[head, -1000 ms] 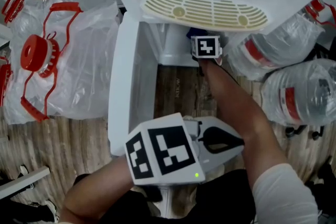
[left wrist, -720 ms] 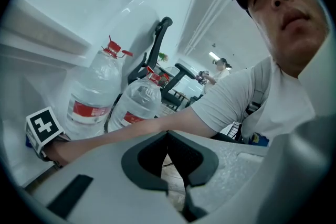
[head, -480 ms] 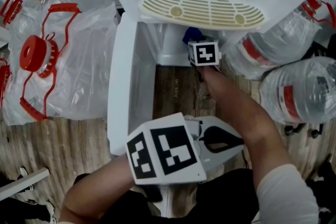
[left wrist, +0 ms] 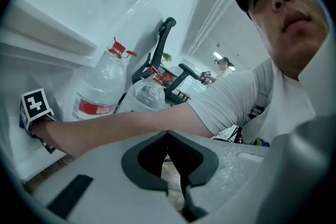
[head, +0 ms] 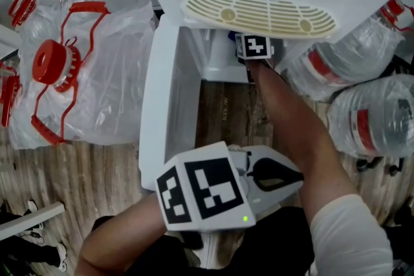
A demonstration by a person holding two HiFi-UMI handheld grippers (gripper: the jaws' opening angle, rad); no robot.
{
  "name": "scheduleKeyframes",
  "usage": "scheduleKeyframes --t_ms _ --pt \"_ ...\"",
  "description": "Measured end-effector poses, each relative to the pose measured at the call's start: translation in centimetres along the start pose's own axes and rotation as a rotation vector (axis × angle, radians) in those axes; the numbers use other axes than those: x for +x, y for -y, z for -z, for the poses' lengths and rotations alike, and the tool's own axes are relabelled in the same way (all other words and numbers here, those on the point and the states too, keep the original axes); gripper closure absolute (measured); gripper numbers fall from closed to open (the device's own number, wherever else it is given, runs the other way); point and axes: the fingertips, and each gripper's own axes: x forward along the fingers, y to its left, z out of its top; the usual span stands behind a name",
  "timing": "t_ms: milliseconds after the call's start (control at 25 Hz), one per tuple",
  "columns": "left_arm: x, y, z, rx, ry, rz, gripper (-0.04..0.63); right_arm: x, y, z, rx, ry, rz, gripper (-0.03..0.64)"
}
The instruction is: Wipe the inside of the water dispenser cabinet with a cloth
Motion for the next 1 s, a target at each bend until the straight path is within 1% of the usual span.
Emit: scheduleKeyframes --t_ms 40,80,120,160,200,440,600,760,920,1000 --pt "-0.1 -0.1 0.1 -0.002 0.000 -0.003 0.592 0.4 0.1 -0.2 -0.024 0.010 0.005 0.534" --pt "-0.1 -0.2 0.1 -0.002 -0.001 -0.005 0.592 0.6 0.2 -2.1 -0.091 0.098 0.019 0.534" --pt "-0.1 -0.2 0.1 -0.001 -0.001 -0.004 0.592 0.6 0.2 -4.5 -0.166 0.211 0.029 0.534" --pt "0.0 -0.1 0.1 0.001 -0.002 0.000 0.592 0.5 0.1 -6.0 -0.217 0.287 0.033 0.534" --pt "0.0 0.0 0.1 0.003 -0.003 0.005 0.592 0.4 -0.1 -6.2 -0.239 0.310 0.033 0.533" --pt "0.4 0.4 0.2 0.014 -0.008 0.024 0.592 -0.9 -0.8 -2.7 -0.273 0.247 0.031 0.532" --pt "0.5 0.5 0.3 0.018 -0.010 0.032 0.592 -1.8 -1.1 -1.1 -0.302 0.230 0.036 0.532" --pt "0.4 0.6 0.3 0.017 -0.010 0.032 0.592 -2.7 -1.0 -2.2 -0.327 0.261 0.040 0.532" --pt "0.3 0.7 0.4 0.015 -0.008 0.023 0.592 -2.1 -0.6 -4.2 -0.289 0.277 0.020 0.532" --pt "0.2 0.8 0.4 0.013 -0.003 0.018 0.592 -1.6 -1.0 -5.4 -0.290 0.289 0.004 0.532"
